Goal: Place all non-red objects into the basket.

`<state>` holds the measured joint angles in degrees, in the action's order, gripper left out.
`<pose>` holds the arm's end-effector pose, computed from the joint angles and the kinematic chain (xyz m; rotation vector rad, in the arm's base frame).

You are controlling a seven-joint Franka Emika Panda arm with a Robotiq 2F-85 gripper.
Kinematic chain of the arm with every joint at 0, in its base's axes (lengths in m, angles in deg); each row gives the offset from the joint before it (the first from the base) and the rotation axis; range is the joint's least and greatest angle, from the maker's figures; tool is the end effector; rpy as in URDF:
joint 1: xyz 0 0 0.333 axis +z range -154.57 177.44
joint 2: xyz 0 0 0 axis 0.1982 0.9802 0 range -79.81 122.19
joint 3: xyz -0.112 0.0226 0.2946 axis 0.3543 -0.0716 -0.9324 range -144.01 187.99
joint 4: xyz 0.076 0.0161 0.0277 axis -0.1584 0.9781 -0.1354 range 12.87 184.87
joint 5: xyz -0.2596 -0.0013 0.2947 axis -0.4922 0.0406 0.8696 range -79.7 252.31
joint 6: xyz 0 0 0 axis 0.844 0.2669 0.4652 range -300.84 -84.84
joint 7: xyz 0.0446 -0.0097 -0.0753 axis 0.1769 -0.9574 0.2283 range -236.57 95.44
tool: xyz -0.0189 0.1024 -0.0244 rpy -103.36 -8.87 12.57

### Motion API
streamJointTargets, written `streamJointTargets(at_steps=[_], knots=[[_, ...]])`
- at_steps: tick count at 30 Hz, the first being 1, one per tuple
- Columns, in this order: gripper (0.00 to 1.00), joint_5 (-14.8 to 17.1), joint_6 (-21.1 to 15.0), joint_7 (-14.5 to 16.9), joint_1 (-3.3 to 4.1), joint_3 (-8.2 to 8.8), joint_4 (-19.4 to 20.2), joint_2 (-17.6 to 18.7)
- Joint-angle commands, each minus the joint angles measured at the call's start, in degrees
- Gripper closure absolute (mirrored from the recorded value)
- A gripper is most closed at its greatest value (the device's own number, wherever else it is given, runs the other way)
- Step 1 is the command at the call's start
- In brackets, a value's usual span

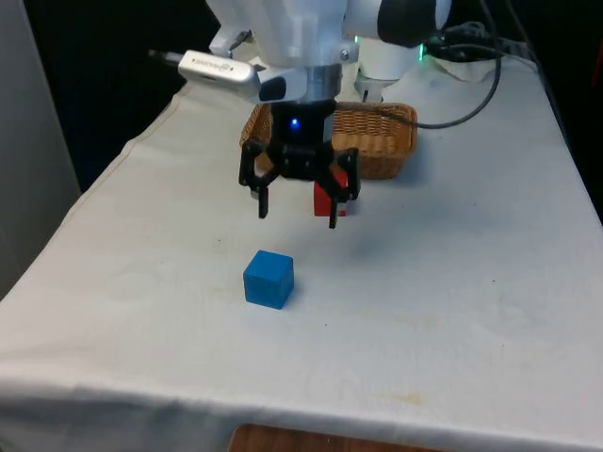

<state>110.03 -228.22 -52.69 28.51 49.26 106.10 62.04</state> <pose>0.6855 -0.0844 0.2323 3.0696 -0.0748 0.2567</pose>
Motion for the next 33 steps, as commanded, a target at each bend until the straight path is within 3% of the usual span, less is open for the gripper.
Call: streamJointTargets(at_steps=[1,5,6,7,8,13,14,15,22,23,24,27,32,33], knots=[[0.0,0.8,-0.6,0.8,-0.8,-0.74,-0.9,0.8],[0.0,2.5,-1.7,2.0,-1.43,-0.46,-3.8,3.8],[0.0,1.9,-1.2,1.3,-0.63,0.23,-2.9,3.2],[0.0,2.9,-1.8,2.3,-1.55,-0.34,-4.4,4.4],[0.0,3.6,-2.0,2.9,-1.83,-0.17,-5.5,5.6],[0.0,5.2,-2.1,4.4,-2.52,0.4,-8.3,8.1],[0.0,4.8,-1.7,3.7,-1.78,0.97,-7.7,7.7],[0.0,5.4,-2.1,4.6,-2.69,0.52,-8.8,8.6],[0.0,7.3,-1.8,7.0,-3.67,1.43,-12.4,11.7],[0.0,7.1,-1.8,6.6,-3.04,2.01,-11.8,11.4],[0.0,7.6,-1.8,7.2,-3.78,1.43,-12.9,12.0],[0.0,9.4,-1.4,8.1,-4.3,1.2,-14.4,13.1],[0.0,12.3,-1.2,9.5,-4.58,1.03,-15.6,14.1],[0.0,12.2,-1.5,9.2,-3.78,2.01,-14.9,14.0]])
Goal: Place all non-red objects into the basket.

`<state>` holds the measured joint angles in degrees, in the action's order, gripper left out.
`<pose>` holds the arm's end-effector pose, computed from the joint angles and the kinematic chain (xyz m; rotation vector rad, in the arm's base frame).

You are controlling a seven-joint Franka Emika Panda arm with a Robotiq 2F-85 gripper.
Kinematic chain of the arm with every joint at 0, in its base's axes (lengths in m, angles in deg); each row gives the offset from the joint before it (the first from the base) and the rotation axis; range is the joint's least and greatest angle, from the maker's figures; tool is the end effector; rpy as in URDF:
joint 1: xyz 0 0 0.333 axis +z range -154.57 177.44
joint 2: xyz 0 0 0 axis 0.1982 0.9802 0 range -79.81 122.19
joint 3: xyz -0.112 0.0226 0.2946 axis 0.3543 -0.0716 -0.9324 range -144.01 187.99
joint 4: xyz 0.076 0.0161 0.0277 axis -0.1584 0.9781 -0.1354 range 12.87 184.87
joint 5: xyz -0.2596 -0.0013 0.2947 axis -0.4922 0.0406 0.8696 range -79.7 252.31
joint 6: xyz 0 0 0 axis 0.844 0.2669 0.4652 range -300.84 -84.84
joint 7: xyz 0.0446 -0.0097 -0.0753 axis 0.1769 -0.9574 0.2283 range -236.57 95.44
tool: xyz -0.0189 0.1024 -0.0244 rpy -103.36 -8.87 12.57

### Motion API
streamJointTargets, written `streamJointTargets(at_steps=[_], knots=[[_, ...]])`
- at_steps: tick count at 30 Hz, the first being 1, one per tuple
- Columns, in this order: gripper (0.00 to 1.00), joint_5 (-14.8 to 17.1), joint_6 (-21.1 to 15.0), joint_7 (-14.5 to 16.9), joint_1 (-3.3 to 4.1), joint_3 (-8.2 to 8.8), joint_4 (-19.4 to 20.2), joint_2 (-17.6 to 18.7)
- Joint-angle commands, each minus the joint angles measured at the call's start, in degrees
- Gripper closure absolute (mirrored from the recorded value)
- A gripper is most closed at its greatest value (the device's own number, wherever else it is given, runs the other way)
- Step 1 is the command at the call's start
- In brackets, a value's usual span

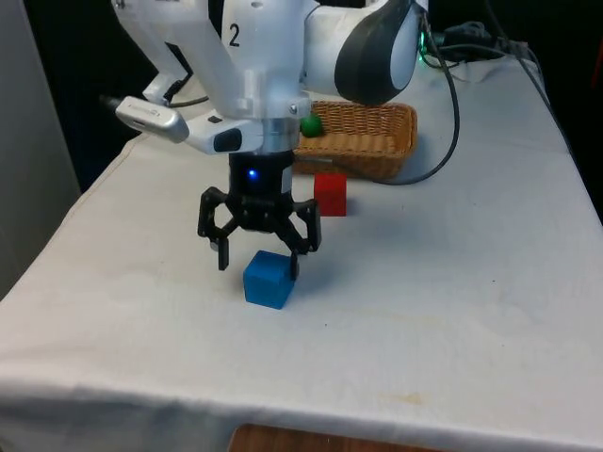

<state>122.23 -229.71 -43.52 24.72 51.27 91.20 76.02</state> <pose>0.7305 -0.1274 0.1886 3.0549 -0.0502 0.3972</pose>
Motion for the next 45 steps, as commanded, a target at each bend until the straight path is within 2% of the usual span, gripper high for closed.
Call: streamJointTargets(at_steps=[1,3,9,10,11,12,13,14,15,19,20,21,28,29,30,31,36,37,38,40,45], knots=[[0.0,0.8,0.3,0.7,-0.86,-0.97,-0.8,0.3],[0.0,2.6,0.3,1.7,-0.86,-0.92,-1.0,0.9],[0.0,5.1,0.3,2.8,-0.57,-0.57,-1.3,1.9],[0.0,4.8,0.1,2.4,-0.06,-0.06,-0.9,1.8],[0.0,5.2,0.3,2.9,-0.52,-0.57,-1.3,2.0],[0.02,5.4,0.3,2.9,-0.52,-0.57,-1.2,2.0],[0.09,5.4,0.3,3.0,-0.52,-0.52,-1.2,2.0],[0.25,5.6,0.3,3.0,-0.46,-0.52,-1.1,2.1],[0.47,5.6,0.3,3.0,-0.46,-0.52,-1.1,2.1],[0.91,5.7,0.3,3.0,-0.46,-0.57,-1.1,2.1],[1.0,5.4,0.3,2.6,-0.06,-0.06,-0.9,2.0],[1.0,5.7,0.3,3.0,-0.46,-0.57,-1.1,2.1],[0.98,5.7,0.3,3.0,-0.46,-0.52,-1.0,2.0],[0.98,5.4,0.3,2.6,-0.06,-0.06,-0.9,2.0],[0.98,5.6,0.7,3.0,-0.4,-0.17,-0.8,1.5],[0.98,5.5,0.9,2.9,-0.34,0.11,-0.6,1.1],[0.98,5.3,2.3,2.6,0.52,1.78,0.8,-1.1],[0.98,5.4,2.5,2.6,0.17,1.55,0.2,-0.7],[0.98,5.3,2.5,2.5,0.57,1.95,1.1,-1.6],[0.98,4.9,2.8,2.4,0.92,2.35,2.4,-3.1],[0.98,4.8,3.4,2.3,1.49,3.21,4.2,-5.5]])
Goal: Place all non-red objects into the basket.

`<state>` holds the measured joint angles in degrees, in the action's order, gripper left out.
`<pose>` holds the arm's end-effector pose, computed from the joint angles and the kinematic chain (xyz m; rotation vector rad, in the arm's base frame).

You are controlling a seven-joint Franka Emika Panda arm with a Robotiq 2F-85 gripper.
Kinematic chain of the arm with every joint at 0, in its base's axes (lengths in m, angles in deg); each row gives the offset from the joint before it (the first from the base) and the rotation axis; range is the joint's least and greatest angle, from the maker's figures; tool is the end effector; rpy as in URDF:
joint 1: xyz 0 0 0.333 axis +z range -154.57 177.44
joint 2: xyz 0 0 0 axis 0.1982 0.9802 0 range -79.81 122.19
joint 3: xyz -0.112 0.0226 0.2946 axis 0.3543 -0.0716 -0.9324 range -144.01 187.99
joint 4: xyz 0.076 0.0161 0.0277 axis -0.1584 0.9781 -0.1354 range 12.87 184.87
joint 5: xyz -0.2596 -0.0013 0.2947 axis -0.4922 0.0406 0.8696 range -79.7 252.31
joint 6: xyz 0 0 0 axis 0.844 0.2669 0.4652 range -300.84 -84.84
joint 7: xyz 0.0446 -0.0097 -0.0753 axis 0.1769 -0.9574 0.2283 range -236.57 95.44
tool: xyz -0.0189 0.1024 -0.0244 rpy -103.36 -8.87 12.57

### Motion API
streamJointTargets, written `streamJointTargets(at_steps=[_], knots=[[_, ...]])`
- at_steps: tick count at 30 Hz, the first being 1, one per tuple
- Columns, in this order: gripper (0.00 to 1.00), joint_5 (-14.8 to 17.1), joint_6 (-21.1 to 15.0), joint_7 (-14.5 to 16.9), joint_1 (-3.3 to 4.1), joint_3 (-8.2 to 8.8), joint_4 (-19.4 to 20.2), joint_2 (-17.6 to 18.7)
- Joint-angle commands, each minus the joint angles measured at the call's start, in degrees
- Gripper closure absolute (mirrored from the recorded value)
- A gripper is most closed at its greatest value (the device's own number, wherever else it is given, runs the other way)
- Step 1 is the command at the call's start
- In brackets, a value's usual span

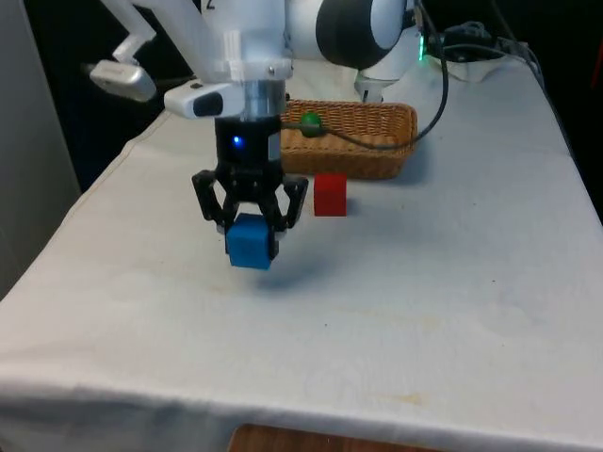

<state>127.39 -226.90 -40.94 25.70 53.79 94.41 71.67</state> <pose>0.7192 -0.1425 0.2220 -3.1090 0.1264 -0.4301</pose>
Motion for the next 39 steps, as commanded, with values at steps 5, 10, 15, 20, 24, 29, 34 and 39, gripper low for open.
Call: streamJointTargets(at_steps=[5,10,15,20,24,29,34,39], knots=[[0.98,-0.5,1.3,-0.2,1.09,1.6,2.8,-3.6],[0.98,-0.9,1.5,-0.1,1.66,2.23,5.2,-6.5],[0.98,-1.4,1.4,0.5,2.01,2.52,7.9,-9.6],[0.98,-1.0,1.4,1.3,1.95,2.58,9.4,-11.4],[0.98,-1.6,1.0,2.2,2.86,3.5,12.8,-14.8],[0.98,-1.5,0.5,3.6,3.21,3.9,15.9,-17.5],[0.98,-1.7,-0.5,4.9,3.5,4.3,18.7,-20.0],[0.98,-2.1,-1.5,6.1,3.9,4.76,21.5,-22.3]])
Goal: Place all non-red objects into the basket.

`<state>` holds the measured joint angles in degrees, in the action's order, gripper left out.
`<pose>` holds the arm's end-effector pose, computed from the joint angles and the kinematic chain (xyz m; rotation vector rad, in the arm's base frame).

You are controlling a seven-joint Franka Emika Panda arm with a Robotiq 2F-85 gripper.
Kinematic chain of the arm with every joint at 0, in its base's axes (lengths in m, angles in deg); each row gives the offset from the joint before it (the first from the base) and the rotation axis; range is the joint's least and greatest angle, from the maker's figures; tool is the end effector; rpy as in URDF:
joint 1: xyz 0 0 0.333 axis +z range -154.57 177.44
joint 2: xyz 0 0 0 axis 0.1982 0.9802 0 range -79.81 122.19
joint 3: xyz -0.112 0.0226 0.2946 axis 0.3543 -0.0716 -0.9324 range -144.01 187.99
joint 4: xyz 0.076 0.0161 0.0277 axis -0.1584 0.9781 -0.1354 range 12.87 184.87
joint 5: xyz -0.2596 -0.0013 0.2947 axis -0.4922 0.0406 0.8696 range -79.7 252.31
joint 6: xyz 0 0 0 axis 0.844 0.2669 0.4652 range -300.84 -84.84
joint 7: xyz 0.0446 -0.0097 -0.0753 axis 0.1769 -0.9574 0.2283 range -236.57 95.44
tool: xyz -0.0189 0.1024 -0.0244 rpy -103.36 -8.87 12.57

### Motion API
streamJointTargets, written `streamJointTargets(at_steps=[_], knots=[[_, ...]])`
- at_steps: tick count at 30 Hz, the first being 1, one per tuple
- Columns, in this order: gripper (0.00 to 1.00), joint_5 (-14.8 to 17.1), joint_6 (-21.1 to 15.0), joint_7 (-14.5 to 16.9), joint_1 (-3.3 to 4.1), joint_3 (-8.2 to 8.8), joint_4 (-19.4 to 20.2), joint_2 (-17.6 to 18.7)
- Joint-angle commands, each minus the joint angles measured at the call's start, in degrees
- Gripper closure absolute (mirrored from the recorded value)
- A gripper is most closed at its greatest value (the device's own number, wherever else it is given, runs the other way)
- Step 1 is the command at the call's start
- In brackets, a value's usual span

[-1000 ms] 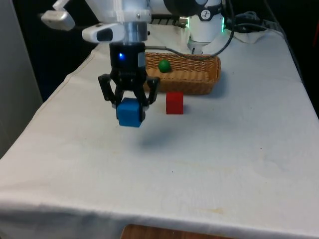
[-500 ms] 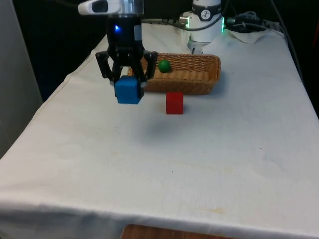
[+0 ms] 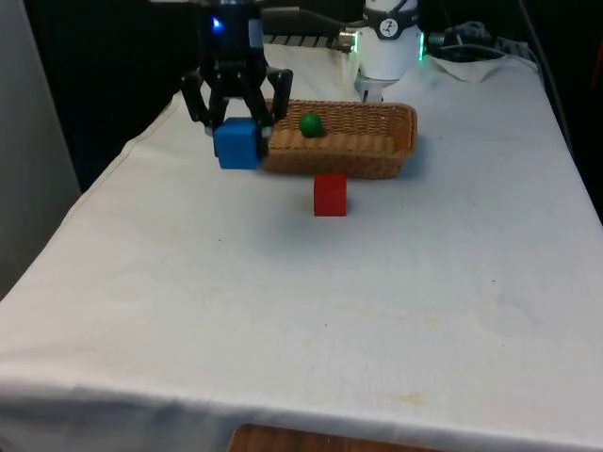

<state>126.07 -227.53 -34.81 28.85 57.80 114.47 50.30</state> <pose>0.6368 -0.1750 0.3181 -3.0284 0.1507 -0.4944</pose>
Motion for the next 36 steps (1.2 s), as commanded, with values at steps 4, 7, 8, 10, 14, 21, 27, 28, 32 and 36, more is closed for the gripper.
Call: streamJointTargets(at_steps=[4,7,8,10,14,21,27,28,32,36], knots=[[0.98,-1.9,-1.8,0.1,0.92,0.8,3.4,-2.8],[0.98,-3.4,-3.0,0.1,1.03,0.69,5.4,-4.4],[0.98,-3.8,-3.4,0.1,1.09,0.69,6.1,-4.9],[0.98,-4.3,-3.7,0.1,1.15,0.69,6.6,-5.3],[0.98,-6.2,-5.6,-0.1,1.43,0.74,9.5,-7.4],[0.98,-9.2,-8.2,-0.3,1.6,0.74,13.5,-10.4],[0.98,-11.2,-10.0,-0.4,1.66,0.74,16.2,-12.4],[0.98,-11.6,-10.4,-0.4,1.66,0.74,16.7,-12.8],[0.98,-13.7,-12.3,-0.5,1.66,0.8,19.6,-15.0],[0.98,-15.0,-13.6,-0.5,1.6,0.74,21.9,-16.8]])
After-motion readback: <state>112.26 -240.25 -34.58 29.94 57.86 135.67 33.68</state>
